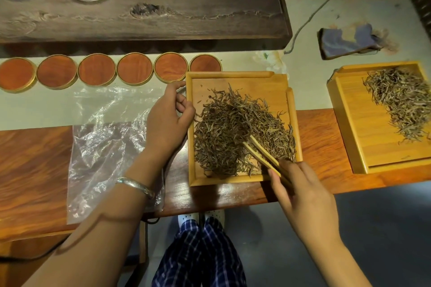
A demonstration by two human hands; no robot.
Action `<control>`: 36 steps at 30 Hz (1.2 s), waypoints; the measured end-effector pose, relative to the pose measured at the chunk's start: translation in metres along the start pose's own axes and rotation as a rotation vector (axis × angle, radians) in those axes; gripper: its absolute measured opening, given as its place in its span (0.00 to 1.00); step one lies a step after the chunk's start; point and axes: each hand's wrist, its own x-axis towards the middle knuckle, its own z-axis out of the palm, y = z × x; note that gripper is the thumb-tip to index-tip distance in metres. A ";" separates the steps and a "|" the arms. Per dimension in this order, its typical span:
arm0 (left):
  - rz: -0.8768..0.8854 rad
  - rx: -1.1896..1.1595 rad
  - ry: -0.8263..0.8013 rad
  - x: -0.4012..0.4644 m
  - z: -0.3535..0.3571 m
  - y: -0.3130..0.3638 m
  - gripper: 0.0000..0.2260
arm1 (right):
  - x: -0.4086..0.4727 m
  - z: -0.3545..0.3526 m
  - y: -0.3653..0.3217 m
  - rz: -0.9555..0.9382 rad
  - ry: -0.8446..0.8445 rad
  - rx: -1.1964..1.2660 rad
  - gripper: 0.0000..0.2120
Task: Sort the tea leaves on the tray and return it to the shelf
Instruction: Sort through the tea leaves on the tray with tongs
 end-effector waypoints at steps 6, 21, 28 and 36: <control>0.003 0.006 -0.006 0.000 -0.001 0.002 0.19 | 0.008 -0.001 -0.006 -0.002 0.018 0.026 0.16; -0.006 -0.005 -0.016 0.000 -0.002 0.004 0.18 | 0.005 0.004 -0.024 -0.057 0.011 0.034 0.17; -0.012 -0.007 -0.018 0.000 -0.002 0.004 0.18 | 0.008 0.017 -0.041 -0.107 0.004 0.014 0.15; -0.005 -0.004 -0.017 0.000 -0.002 0.005 0.19 | -0.001 0.018 -0.044 -0.104 -0.021 0.012 0.15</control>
